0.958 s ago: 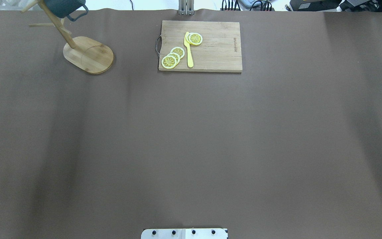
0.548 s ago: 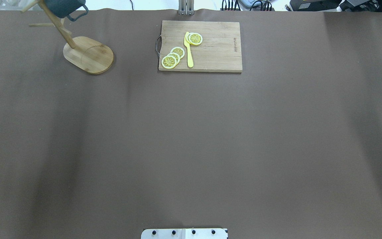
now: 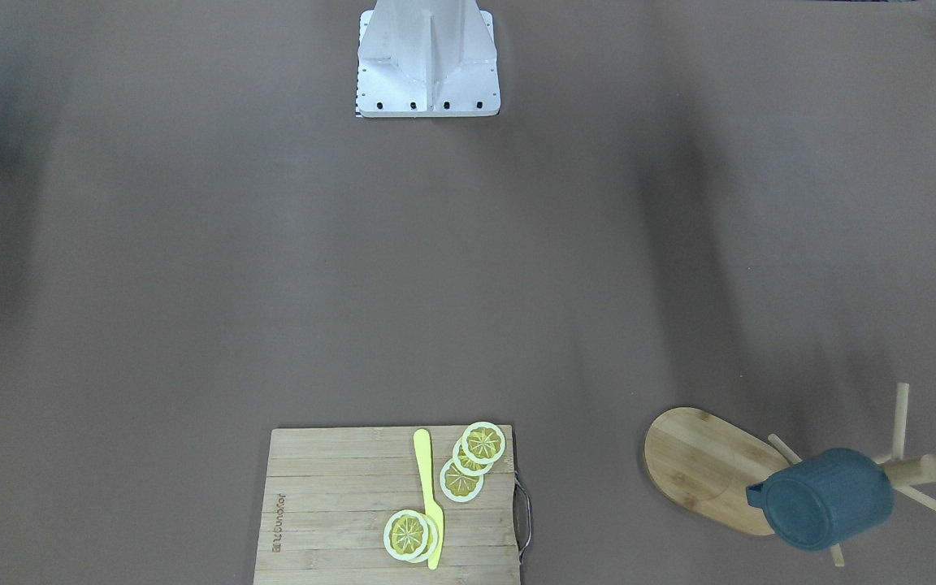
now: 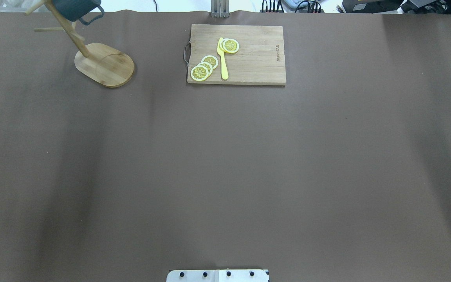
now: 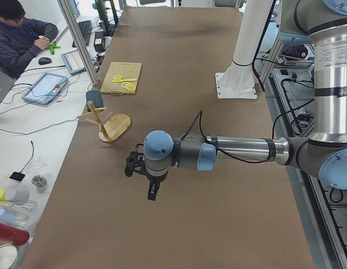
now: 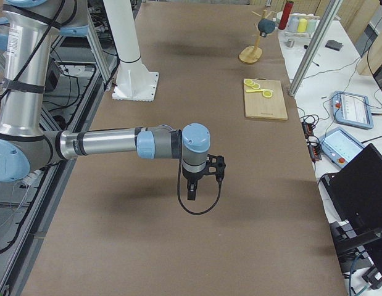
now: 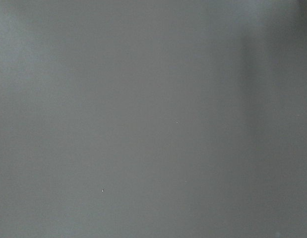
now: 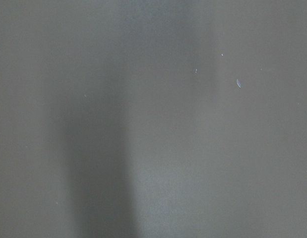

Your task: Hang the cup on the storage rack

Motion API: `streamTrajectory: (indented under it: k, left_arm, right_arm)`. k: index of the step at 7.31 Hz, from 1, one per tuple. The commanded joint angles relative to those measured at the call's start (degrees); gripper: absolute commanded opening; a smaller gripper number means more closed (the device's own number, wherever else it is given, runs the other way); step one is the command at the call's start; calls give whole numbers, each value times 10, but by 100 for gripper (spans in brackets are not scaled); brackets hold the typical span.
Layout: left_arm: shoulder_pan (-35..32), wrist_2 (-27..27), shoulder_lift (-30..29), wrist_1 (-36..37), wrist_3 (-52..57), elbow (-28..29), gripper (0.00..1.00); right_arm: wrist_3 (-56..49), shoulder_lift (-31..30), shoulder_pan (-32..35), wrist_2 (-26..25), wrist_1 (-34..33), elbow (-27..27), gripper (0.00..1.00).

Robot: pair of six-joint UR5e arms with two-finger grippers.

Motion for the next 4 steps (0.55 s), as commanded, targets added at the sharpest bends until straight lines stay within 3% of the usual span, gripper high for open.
streamTrajectory:
  k: [1, 4]
  left_arm:
    - [0, 0, 0, 0, 0, 0, 99]
    - [0, 0, 0, 0, 0, -3, 99]
  right_arm:
    - [1, 0, 0, 0, 0, 0, 100]
    - [1, 0, 1, 0, 0, 0, 100]
